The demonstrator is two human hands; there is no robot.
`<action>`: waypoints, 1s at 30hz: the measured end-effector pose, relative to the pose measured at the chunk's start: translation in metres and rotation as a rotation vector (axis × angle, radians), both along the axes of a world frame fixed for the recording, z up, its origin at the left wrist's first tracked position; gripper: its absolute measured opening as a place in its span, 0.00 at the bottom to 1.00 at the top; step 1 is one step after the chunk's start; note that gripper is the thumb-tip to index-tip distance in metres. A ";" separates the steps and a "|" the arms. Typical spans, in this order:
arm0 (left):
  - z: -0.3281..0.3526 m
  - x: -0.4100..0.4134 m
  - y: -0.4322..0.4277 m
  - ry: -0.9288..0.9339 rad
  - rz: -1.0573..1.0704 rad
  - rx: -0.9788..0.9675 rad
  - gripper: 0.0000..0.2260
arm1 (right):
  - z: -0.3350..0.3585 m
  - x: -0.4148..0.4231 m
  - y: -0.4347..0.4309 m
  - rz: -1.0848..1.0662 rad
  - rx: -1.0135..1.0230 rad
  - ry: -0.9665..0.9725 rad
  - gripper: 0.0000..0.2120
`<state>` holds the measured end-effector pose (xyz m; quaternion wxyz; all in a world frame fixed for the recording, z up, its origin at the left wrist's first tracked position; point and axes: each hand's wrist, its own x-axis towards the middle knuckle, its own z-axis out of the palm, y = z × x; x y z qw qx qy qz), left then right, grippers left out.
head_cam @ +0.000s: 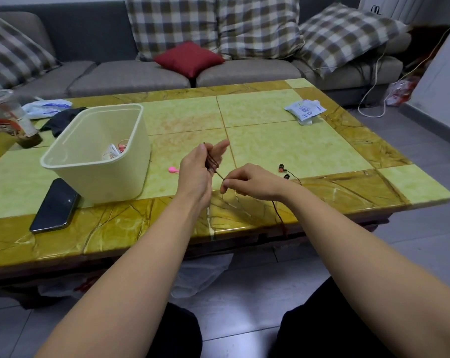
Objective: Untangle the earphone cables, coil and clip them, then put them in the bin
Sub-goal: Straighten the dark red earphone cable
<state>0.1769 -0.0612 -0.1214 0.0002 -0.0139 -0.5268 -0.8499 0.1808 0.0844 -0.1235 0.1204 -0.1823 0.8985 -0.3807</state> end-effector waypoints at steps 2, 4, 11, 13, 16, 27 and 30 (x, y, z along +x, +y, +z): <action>-0.006 0.001 -0.004 0.132 0.133 -0.635 0.16 | 0.003 0.001 -0.001 -0.014 -0.028 0.044 0.12; -0.012 0.004 -0.006 0.212 0.107 -1.006 0.16 | 0.006 -0.002 0.001 -0.117 -0.149 0.128 0.12; 0.002 0.010 0.002 -0.121 -0.293 -0.119 0.17 | -0.009 -0.016 0.004 -0.365 -0.163 0.320 0.10; 0.007 0.008 0.003 -0.104 -0.209 0.163 0.16 | -0.009 -0.015 0.001 -0.275 -0.118 0.234 0.10; 0.006 0.004 0.001 -0.039 -0.037 0.281 0.15 | -0.009 -0.010 -0.003 -0.063 -0.041 -0.010 0.11; -0.020 0.003 -0.019 0.262 0.047 -1.316 0.15 | 0.011 -0.011 0.017 -0.266 -0.135 0.092 0.14; -0.016 0.003 -0.025 0.199 0.043 -1.274 0.14 | 0.016 -0.016 0.033 -0.472 -0.277 0.147 0.20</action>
